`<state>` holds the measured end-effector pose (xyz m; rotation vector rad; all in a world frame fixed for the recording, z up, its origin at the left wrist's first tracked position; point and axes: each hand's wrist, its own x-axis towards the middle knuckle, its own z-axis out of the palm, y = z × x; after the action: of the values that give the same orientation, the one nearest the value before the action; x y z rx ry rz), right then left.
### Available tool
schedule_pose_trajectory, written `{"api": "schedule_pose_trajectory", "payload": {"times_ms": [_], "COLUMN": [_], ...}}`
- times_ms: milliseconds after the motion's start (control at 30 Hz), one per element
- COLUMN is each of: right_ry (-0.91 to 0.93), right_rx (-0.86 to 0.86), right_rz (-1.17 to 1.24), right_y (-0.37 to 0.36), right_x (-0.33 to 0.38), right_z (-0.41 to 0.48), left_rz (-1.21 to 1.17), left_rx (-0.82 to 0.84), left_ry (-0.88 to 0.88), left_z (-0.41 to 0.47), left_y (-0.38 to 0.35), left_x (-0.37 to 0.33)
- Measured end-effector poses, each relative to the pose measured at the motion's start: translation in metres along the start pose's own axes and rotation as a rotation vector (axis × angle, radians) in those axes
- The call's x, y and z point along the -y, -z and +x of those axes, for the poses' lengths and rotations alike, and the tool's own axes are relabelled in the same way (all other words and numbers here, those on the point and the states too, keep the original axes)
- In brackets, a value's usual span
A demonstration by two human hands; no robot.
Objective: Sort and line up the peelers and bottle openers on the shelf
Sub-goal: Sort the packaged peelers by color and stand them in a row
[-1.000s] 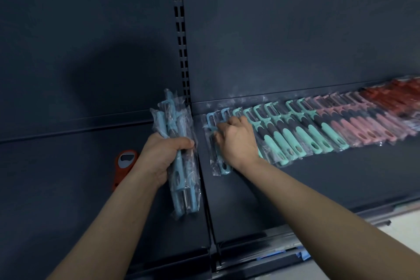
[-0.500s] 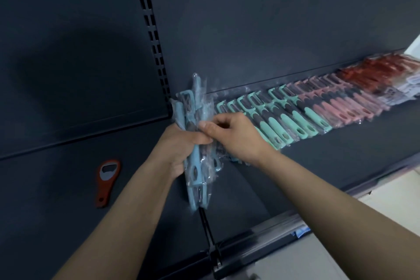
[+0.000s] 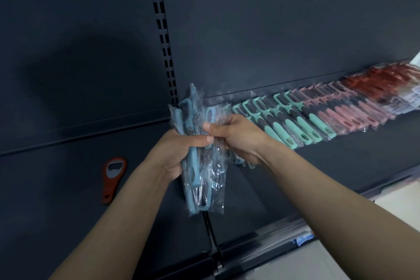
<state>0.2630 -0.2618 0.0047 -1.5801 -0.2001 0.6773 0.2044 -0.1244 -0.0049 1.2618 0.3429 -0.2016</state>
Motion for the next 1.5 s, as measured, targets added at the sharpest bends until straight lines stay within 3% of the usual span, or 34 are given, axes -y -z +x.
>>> {"api": "schedule_pose_trajectory", "payload": {"times_ms": [100,267,433,667,867,933,1133,1500], "right_ry": [0.018,0.162,0.311,0.397,0.392,0.362,0.379,0.335], "right_rx": [-0.113,-0.357,-0.377,-0.429,-0.386,-0.329,-0.346,-0.360], "right_rz": [0.059,0.068,0.164,-0.296,-1.155,-1.297,-1.486,-1.476], "right_y": [0.001,0.012,0.013,-0.009,-0.018,-0.024,-0.044,-0.055], "right_x": [0.003,0.014,0.015,-0.009,-0.028,-0.032,-0.035,-0.042], "right_z": [0.004,0.009,0.009,0.004,-0.007,-0.011,-0.014,-0.006], "left_rz": [-0.036,-0.002,0.027,0.037,0.038,0.033,0.020,0.053], "left_rx": [-0.042,-0.355,-0.464,-0.439,-0.436,-0.439,-0.419,-0.383], "left_ry": [0.022,-0.029,-0.117,-0.115,-0.108,-0.105,-0.089,-0.066], "left_z": [0.001,0.001,-0.003,-0.006,-0.008,-0.009,-0.013,-0.012], "left_y": [0.003,0.014,0.026,0.027,0.032,0.034,0.034,0.035], "left_x": [-0.001,-0.002,-0.002,0.001,0.003,0.003,0.003,0.005]}}
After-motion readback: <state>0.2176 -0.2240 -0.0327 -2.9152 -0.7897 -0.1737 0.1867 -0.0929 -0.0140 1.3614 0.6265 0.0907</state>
